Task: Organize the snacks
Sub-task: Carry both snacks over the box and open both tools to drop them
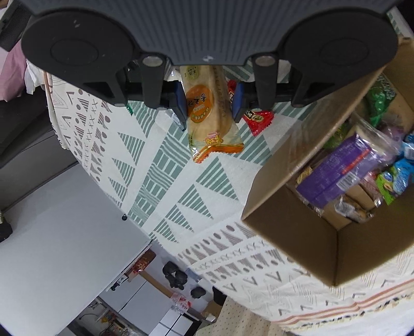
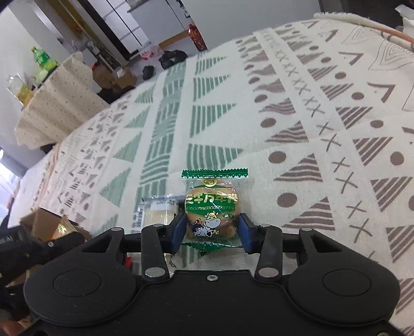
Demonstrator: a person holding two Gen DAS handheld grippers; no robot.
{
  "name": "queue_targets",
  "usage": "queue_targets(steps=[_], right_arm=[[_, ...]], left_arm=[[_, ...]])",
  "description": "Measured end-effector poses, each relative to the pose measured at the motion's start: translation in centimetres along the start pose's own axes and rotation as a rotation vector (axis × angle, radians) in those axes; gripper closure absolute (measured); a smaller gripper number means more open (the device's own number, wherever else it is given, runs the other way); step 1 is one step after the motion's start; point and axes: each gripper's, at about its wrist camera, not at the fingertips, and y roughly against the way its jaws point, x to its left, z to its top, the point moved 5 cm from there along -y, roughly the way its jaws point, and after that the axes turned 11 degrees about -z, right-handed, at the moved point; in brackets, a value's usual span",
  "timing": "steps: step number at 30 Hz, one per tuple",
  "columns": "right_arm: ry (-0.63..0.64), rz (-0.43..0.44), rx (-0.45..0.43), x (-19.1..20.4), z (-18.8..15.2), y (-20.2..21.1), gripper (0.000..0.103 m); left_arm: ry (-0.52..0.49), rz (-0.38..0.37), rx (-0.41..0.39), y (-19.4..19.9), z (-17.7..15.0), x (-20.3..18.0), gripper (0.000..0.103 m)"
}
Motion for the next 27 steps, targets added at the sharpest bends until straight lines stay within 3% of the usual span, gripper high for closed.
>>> queue_targets(steps=[17,27], right_arm=[[0.037,0.186,-0.089,4.1,-0.2,6.5,0.061],[0.055,0.234,-0.122,6.9,-0.9,8.8,0.061]], left_arm=[[-0.028,-0.007,-0.110,6.2,1.6,0.0,0.068],[-0.020,0.001,-0.169,10.0,3.2,1.8,0.068]])
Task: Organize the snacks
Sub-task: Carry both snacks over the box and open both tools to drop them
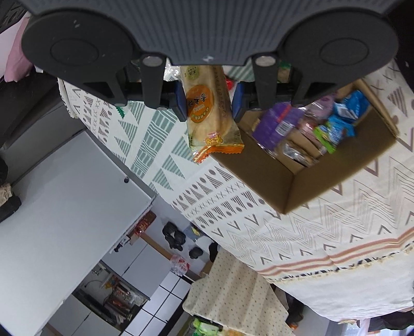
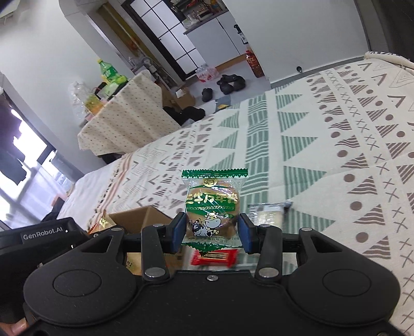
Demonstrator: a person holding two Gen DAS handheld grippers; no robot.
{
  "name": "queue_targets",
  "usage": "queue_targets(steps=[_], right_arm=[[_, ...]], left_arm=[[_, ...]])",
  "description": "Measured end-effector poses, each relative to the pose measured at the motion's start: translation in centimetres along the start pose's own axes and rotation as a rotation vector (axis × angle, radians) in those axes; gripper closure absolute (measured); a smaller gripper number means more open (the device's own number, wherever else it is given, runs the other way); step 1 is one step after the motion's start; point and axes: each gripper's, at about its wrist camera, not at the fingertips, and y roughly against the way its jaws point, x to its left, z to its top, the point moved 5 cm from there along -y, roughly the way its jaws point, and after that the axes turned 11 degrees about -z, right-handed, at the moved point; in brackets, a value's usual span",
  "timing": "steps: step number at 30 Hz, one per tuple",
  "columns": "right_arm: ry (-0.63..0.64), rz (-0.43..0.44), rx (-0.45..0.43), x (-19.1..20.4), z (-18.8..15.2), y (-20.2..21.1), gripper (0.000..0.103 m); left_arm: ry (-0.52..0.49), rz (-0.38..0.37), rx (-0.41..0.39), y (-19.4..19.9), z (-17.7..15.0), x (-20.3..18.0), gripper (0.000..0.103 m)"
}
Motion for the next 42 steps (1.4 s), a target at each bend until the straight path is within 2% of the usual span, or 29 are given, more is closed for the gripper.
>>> queue_targets(steps=[8,17,29,33,38,42], right_arm=[[0.013,0.023,-0.025,2.7,-0.2,0.8,0.061],[0.038,0.008,-0.021,5.0,-1.0,0.5,0.061],[0.098,-0.008,-0.009,8.7,-2.4,-0.2,0.061],[0.121,-0.012,-0.004,10.0,-2.7,-0.7,0.061],[0.142,-0.002,0.002,11.9,-2.8,-1.5,0.061],[0.161,0.016,0.017,13.5,-3.3,-2.2,0.060]], left_arm=[[0.023,0.014,-0.026,1.9,1.7,2.7,0.068],[0.062,0.031,-0.028,2.9,3.0,6.3,0.068],[0.099,0.027,0.023,1.9,3.9,10.3,0.067],[0.100,0.025,0.049,1.3,4.7,10.8,0.055],[0.102,0.031,0.047,1.6,5.7,11.7,0.034],[0.115,0.044,0.041,1.9,6.3,12.6,0.026]])
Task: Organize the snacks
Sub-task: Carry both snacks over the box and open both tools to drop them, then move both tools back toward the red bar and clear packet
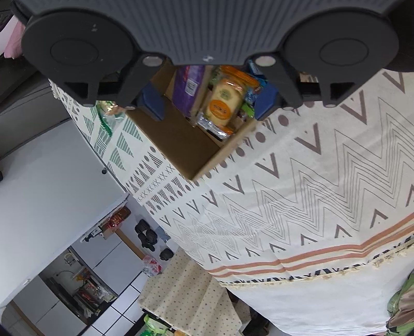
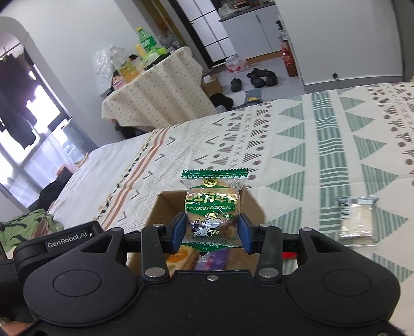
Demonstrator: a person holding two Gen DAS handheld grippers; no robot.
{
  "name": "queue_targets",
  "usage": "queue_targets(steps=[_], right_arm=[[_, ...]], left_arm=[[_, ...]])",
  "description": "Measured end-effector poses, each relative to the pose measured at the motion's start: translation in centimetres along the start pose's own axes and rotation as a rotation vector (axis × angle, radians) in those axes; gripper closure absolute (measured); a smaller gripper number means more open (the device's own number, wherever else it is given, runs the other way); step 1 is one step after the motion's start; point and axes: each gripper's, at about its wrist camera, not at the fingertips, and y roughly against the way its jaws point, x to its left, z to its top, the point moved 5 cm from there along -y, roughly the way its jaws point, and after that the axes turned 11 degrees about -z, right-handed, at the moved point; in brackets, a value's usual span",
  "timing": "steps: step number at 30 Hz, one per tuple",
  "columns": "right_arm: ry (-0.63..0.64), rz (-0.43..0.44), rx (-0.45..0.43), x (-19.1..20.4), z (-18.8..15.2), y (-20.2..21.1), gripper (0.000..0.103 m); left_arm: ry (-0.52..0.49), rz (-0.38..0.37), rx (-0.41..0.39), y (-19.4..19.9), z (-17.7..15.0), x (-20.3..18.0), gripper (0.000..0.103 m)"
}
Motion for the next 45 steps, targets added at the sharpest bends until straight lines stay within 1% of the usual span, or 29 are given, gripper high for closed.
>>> queue_targets(steps=[3,5,7,9,14,16,18,20,23,25,32,34,37,40,45], right_arm=[[0.021,0.027,0.014,1.2,-0.4,-0.5,0.060],[0.014,0.052,0.022,1.7,-0.6,-0.7,0.055],[0.003,0.055,0.029,1.7,-0.7,-0.8,0.044],[0.003,0.033,0.033,1.3,-0.9,-0.7,0.041],[-0.022,-0.019,0.054,0.0,-1.2,-0.4,0.039],[-0.026,-0.036,0.050,-0.5,-1.3,-0.1,0.029],[-0.023,-0.048,0.041,-1.1,-1.2,0.3,0.025],[-0.023,-0.054,0.037,-1.6,-1.2,0.8,0.023],[-0.040,-0.071,0.030,-2.7,-0.9,1.6,0.017],[-0.047,-0.086,0.023,-3.6,-0.7,2.2,0.012],[-0.084,-0.125,0.006,-6.6,-0.3,4.0,0.010],[-0.098,-0.133,0.005,-7.5,-0.3,4.5,0.005],[-0.130,-0.138,0.003,-8.7,-0.2,5.0,0.002],[-0.144,-0.146,-0.006,-9.8,-0.1,5.5,0.000],[-0.151,-0.140,0.003,-11.0,-0.2,6.1,0.000]], left_arm=[[0.005,0.011,0.006,0.1,0.2,0.5,0.025],[0.011,0.021,0.013,0.1,0.2,0.8,0.023],[0.018,0.036,0.025,0.1,0.2,1.0,0.020],[0.016,0.052,0.029,0.3,0.1,1.3,0.018],[-0.008,0.073,0.038,0.8,-0.1,1.1,0.012],[-0.044,0.085,0.044,1.0,-0.2,0.7,0.011],[-0.071,0.085,0.047,1.2,-0.4,0.2,0.010],[-0.090,0.084,0.053,1.4,-0.7,-0.4,0.007],[-0.117,0.071,0.058,1.6,-1.2,-1.5,0.004],[-0.130,0.065,0.047,1.9,-1.6,-2.2,0.000],[-0.167,0.040,0.034,2.2,-2.8,-4.4,0.000],[-0.180,0.030,0.033,2.3,-3.2,-5.1,0.000],[-0.201,0.025,0.030,2.3,-3.8,-6.2,0.000],[-0.223,0.009,0.039,2.0,-4.6,-7.3,0.000],[-0.248,-0.007,0.068,1.4,-6.3,-9.2,0.000]])
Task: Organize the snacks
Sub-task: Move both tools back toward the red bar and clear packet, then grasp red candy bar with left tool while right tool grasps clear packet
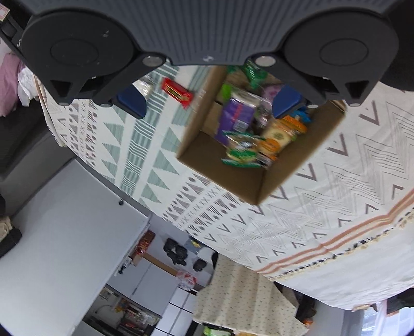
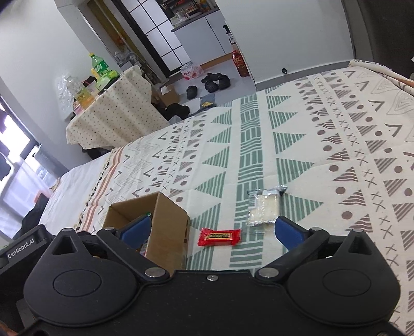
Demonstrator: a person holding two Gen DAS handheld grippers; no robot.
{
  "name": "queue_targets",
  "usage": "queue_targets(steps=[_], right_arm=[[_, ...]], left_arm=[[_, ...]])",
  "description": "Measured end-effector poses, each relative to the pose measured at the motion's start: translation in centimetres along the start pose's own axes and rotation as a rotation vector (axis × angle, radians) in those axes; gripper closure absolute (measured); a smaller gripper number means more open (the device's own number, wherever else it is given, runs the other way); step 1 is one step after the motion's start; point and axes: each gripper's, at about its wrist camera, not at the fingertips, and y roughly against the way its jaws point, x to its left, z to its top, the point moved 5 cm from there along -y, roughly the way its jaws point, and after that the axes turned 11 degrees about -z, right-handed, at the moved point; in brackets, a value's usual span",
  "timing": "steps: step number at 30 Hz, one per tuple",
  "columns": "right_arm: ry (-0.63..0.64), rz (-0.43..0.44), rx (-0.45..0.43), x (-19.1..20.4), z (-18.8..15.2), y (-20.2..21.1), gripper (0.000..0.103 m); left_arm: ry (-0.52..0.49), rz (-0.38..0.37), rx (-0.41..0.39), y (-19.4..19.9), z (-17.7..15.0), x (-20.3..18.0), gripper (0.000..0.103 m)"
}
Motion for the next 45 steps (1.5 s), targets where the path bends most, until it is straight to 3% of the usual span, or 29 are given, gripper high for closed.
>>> queue_targets(steps=[22,29,34,37,45], right_arm=[[-0.210,0.026,0.061,-8.0,-0.2,-1.8,0.000],[-0.261,0.059,0.080,-9.6,0.1,-2.8,0.000],[-0.227,0.056,0.081,-9.9,0.2,-4.2,0.001],[-0.223,0.075,0.098,-10.0,0.3,-5.3,0.011],[-0.227,0.113,0.119,-9.7,0.4,-7.3,0.019]], left_arm=[[0.040,0.035,0.025,-4.6,-4.9,-6.0,0.003],[0.057,0.060,0.019,-6.9,-5.2,-6.4,0.024],[0.065,0.083,0.027,-8.5,-5.7,-6.3,0.035],[0.071,0.091,0.035,-9.6,-5.8,-6.1,0.039],[0.098,0.103,0.058,-12.7,-6.1,-5.3,0.052]])
